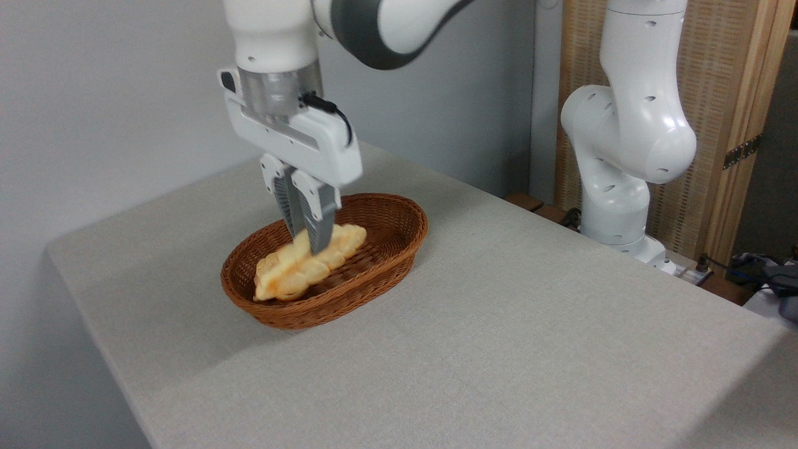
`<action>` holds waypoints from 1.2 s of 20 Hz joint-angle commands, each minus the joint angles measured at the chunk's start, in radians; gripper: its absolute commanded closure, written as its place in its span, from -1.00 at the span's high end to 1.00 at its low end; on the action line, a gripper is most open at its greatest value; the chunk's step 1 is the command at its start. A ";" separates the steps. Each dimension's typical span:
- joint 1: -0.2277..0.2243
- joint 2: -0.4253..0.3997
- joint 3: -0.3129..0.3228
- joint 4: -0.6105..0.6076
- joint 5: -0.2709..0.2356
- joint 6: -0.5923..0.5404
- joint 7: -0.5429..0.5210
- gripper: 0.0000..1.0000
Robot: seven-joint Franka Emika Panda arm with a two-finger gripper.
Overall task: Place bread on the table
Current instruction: 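Move the bread beside the basket, lower it, and open the gripper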
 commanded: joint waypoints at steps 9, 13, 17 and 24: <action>-0.012 0.048 0.147 0.000 0.018 -0.018 0.160 1.00; -0.017 0.059 0.144 0.000 0.018 -0.016 0.160 1.00; -0.017 0.067 0.144 0.000 0.018 -0.016 0.163 1.00; -0.025 0.044 0.129 0.043 0.001 -0.016 0.139 1.00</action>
